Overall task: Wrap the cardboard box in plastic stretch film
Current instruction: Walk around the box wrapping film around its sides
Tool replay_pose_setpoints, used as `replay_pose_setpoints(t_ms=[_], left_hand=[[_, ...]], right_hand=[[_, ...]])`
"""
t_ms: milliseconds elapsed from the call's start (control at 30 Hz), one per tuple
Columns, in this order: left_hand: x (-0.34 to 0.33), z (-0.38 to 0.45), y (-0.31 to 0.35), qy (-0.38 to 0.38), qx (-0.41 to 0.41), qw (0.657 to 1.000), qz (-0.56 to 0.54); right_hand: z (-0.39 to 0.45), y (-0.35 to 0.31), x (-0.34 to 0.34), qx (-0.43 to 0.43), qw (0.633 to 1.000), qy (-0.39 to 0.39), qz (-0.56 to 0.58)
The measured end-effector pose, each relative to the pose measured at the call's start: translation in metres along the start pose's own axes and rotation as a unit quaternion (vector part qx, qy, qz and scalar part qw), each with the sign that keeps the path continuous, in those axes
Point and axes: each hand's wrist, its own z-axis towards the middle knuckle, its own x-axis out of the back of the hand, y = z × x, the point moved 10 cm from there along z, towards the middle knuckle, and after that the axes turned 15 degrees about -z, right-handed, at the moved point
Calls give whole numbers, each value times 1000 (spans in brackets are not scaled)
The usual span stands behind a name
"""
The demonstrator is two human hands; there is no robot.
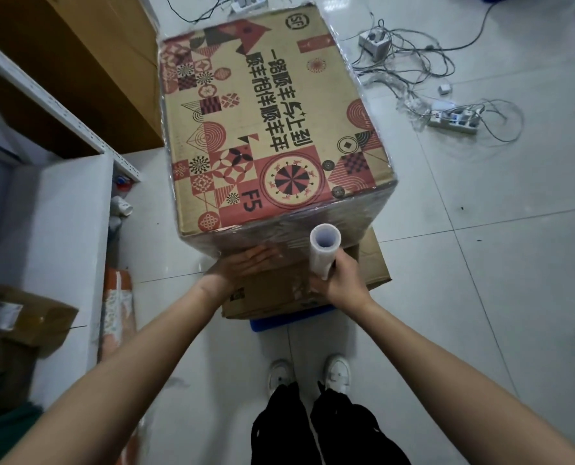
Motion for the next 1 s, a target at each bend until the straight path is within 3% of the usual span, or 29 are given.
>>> replay_pose_setpoints(t_ms=[133, 300, 433, 533, 633, 767, 833, 1000], left_hand=[[14, 4, -2, 33, 21, 998, 44], [16, -2, 6, 64, 44, 997, 29], [3, 3, 18, 86, -18, 990, 114], [-1, 10, -5, 89, 65, 981, 157], [-22, 29, 5, 68, -2, 981, 180], [-26, 31, 5, 79, 8, 980, 180], [-24, 26, 10, 74, -5, 970, 230], [-7, 20, 1, 98, 10, 970, 221]], right_hand=[[8, -4, 12, 28, 999, 10, -13], [7, 11, -6, -64, 995, 37, 66], [7, 16, -8, -107, 991, 68, 46], [5, 20, 3, -117, 989, 88, 18], [0, 23, 14, -109, 990, 95, -4], [3, 16, 23, -72, 991, 69, -85], [3, 12, 26, -42, 993, 51, -103], [-7, 11, 45, -14, 992, 57, -115]])
